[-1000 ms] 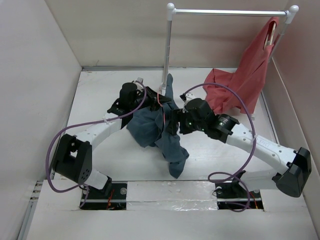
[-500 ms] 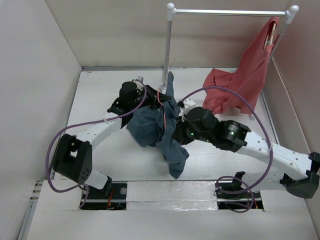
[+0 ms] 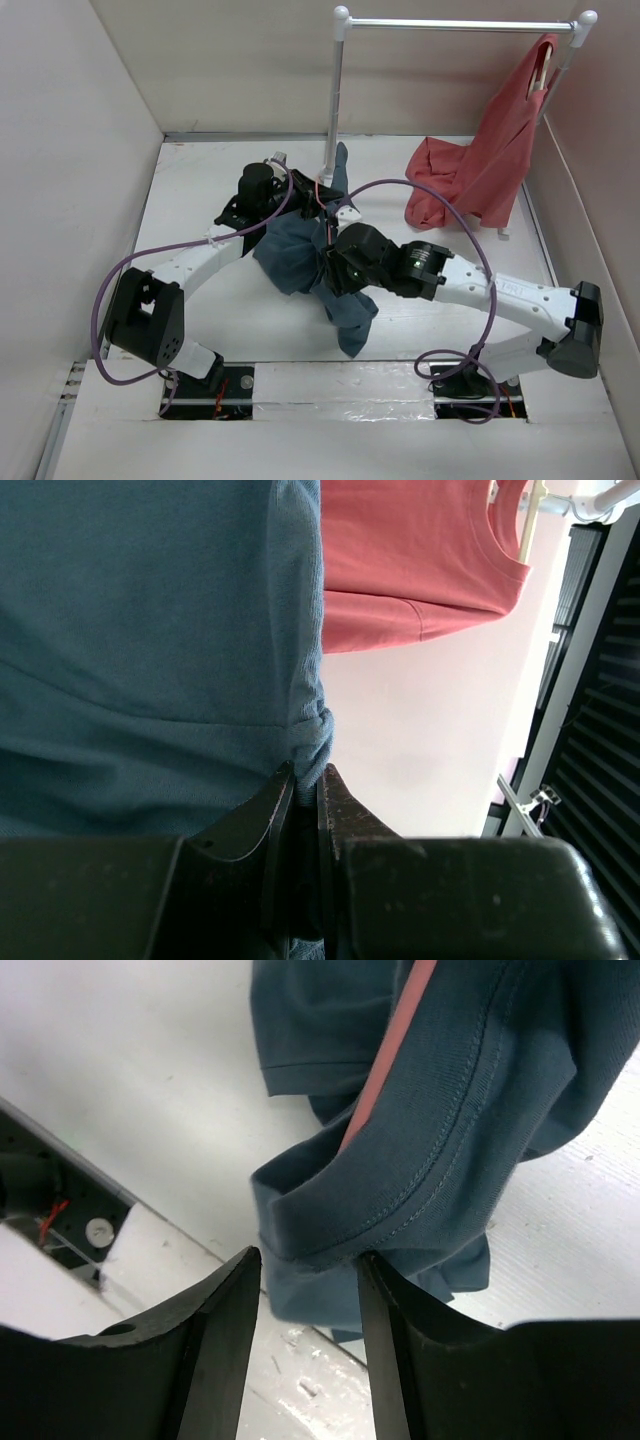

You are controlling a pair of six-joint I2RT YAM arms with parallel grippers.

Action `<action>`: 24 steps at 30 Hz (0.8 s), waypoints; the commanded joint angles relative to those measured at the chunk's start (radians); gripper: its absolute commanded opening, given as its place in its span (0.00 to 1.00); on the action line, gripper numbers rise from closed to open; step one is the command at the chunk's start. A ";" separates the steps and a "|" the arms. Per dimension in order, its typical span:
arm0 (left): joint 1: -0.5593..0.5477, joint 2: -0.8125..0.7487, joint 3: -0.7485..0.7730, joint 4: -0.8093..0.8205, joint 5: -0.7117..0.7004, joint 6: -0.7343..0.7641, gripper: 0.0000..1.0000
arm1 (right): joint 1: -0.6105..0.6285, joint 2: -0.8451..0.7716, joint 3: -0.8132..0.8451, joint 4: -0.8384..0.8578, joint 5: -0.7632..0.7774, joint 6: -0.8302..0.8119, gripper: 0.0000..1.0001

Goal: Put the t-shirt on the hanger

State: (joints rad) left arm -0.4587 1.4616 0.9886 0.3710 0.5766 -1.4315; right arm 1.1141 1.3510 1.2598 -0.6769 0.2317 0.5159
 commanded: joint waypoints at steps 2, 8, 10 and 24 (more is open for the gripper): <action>-0.005 -0.047 0.005 0.091 0.032 -0.027 0.00 | 0.004 0.042 0.013 0.068 0.067 -0.008 0.47; -0.014 -0.060 -0.005 0.095 0.032 -0.032 0.00 | 0.004 0.089 0.041 0.096 0.122 -0.005 0.41; -0.014 -0.063 -0.011 0.098 0.032 -0.038 0.00 | 0.004 0.096 0.055 0.102 0.150 -0.002 0.39; -0.032 -0.083 -0.044 0.134 0.028 -0.075 0.00 | -0.073 0.083 0.069 0.131 0.187 -0.011 0.38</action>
State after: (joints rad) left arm -0.4805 1.4418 0.9516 0.4274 0.5747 -1.4815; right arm 1.0584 1.4647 1.3121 -0.6098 0.3962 0.5159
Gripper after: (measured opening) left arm 0.065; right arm 0.384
